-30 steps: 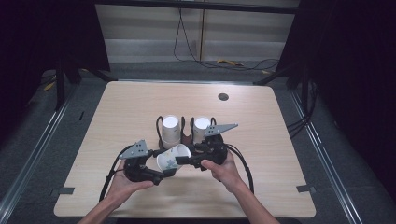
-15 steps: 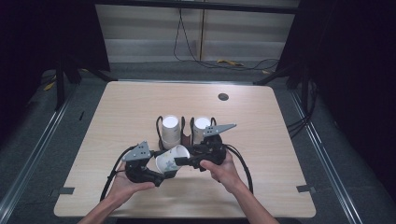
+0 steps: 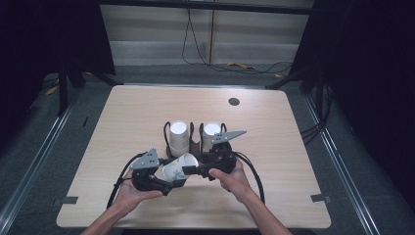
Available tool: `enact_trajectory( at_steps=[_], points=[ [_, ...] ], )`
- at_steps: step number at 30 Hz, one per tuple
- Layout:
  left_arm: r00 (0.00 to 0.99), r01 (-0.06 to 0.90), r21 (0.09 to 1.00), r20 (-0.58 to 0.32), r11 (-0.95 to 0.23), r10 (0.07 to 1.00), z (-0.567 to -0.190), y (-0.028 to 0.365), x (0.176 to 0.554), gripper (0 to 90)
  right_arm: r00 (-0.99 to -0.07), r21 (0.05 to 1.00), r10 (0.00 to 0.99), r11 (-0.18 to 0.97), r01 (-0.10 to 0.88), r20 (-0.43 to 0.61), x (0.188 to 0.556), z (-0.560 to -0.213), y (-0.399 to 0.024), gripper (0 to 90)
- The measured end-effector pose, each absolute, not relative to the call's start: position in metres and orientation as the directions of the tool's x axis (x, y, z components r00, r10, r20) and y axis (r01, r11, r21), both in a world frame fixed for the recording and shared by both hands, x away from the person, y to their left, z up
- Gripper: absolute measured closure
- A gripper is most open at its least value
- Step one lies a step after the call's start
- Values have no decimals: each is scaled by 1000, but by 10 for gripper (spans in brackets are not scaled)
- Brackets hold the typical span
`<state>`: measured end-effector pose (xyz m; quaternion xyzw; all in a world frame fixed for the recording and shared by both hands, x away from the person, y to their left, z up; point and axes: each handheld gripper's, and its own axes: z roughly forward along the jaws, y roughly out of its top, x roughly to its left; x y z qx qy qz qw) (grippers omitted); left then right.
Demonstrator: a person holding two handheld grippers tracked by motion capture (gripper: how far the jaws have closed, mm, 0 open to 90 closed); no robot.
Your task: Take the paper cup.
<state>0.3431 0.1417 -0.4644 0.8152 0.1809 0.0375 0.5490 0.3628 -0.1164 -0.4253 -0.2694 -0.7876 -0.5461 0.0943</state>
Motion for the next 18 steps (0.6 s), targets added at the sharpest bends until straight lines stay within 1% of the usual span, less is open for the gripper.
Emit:
enact_trajectory(
  at_steps=[10, 14, 18],
  points=[
    [935, 260, 895, -140, -362, 325, -465, 142, 342, 234, -845, 812, 321, 272, 516, 429, 362, -425, -114, 331],
    [936, 263, 893, -145, -366, 321, -464, 141, 341, 238, -846, 816, 331, 273, 509, 417, 362, -424, -115, 273],
    [935, 267, 893, -148, -363, 323, -464, 141, 341, 241, -845, 816, 339, 275, 508, 413, 361, -424, -115, 248]
  ],
)
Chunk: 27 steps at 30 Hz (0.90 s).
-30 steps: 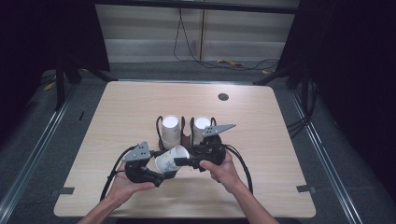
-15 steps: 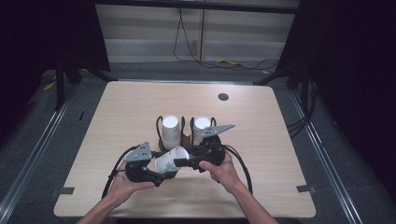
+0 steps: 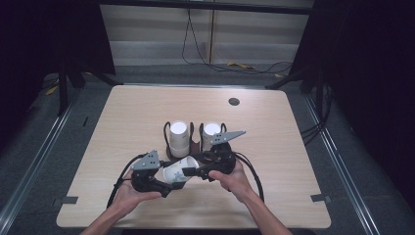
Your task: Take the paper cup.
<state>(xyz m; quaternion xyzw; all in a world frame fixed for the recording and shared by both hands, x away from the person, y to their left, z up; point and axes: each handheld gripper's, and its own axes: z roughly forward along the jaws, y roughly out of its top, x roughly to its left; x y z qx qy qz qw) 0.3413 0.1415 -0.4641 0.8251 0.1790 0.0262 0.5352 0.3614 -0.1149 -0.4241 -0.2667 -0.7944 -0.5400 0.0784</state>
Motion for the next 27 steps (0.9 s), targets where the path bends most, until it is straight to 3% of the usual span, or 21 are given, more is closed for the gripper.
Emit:
enact_trajectory(
  at_steps=[7, 27],
  points=[
    [932, 280, 889, -161, -362, 325, -463, 144, 343, 241, -848, 818, 350, 284, 500, 397, 361, -423, -116, 182],
    [922, 307, 869, -170, -388, 349, -457, 152, 348, 246, -854, 826, 368, 293, 482, 367, 360, -417, -132, 156]
  ],
)
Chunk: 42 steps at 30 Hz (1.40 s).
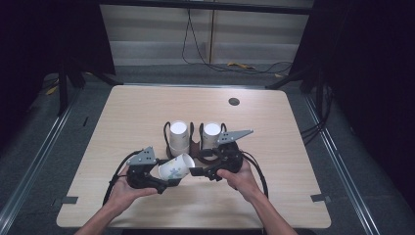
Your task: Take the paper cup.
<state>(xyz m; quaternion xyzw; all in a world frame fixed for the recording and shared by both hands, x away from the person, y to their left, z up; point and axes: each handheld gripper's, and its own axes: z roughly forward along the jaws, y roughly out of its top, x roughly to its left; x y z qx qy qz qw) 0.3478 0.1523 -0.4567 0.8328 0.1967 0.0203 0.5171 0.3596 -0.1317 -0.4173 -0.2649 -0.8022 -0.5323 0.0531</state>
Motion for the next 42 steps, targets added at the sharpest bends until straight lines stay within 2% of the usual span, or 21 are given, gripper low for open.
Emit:
enact_trajectory(
  at_steps=[11, 15, 27, 42],
  points=[
    [929, 306, 860, -177, -408, 324, -457, 151, 347, 256, -860, 805, 375, 352, 478, 346, 359, -420, -131, 203],
    [924, 322, 848, -184, -422, 335, -455, 151, 347, 261, -871, 799, 359, 382, 465, 336, 359, -420, -132, 269],
    [946, 270, 808, -120, -525, 302, -450, 148, 346, 266, -887, 776, 356, 453, 438, 293, 358, -423, -126, 210],
    [966, 224, 754, -90, -617, 241, -452, 136, 344, 268, -925, 688, 284, 620, 378, 252, 357, -423, -112, 227]
  ],
)
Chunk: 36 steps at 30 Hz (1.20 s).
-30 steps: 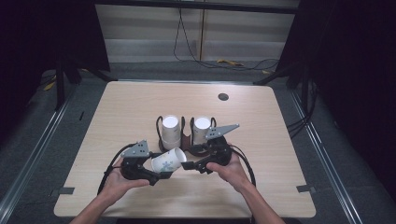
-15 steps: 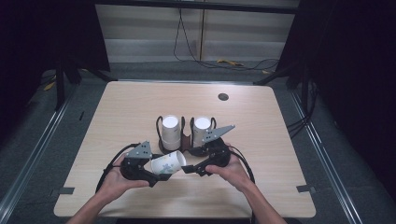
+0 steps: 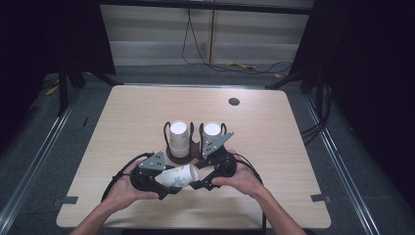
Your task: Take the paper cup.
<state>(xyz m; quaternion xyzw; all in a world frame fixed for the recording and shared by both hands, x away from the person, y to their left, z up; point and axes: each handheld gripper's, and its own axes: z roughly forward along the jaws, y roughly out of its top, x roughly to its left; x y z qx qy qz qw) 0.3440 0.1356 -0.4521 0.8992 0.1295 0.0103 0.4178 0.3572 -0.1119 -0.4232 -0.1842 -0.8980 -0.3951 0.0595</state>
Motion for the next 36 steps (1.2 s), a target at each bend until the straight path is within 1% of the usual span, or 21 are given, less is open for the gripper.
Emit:
enact_trajectory(
  at_steps=[7, 10, 16, 17, 20, 28, 29, 30, 31, 36],
  points=[
    [964, 229, 729, -79, -645, 254, -456, 133, 344, 268, -930, 665, 276, 651, 366, 242, 358, -427, -110, 242],
    [967, 219, 719, -70, -660, 244, -456, 133, 344, 269, -937, 636, 262, 689, 349, 231, 359, -429, -104, 239],
    [970, 208, 714, -65, -669, 233, -456, 130, 341, 270, -943, 617, 243, 713, 333, 228, 361, -429, -97, 237],
    [972, 202, 709, -58, -675, 230, -457, 129, 340, 269, -945, 605, 227, 727, 325, 235, 361, -426, -95, 250],
    [977, 180, 697, -46, -694, 207, -457, 127, 337, 269, -952, 607, 208, 735, 302, 223, 361, -424, -93, 259],
    [982, 166, 689, -48, -705, 185, -460, 124, 334, 269, -957, 550, 173, 788, 277, 234, 357, -428, -84, 279],
    [982, 164, 689, -44, -706, 185, -460, 124, 334, 269, -959, 551, 166, 790, 270, 231, 357, -428, -83, 286],
    [982, 159, 685, -38, -711, 183, -459, 125, 334, 269, -964, 550, 168, 795, 256, 207, 356, -427, -81, 308],
    [982, 159, 685, -38, -711, 183, -459, 125, 334, 269, -968, 548, 162, 801, 242, 191, 356, -427, -81, 309],
    [982, 153, 681, -27, -716, 185, -460, 123, 333, 269, -971, 537, 152, 812, 229, 185, 354, -429, -78, 325]
  ],
)
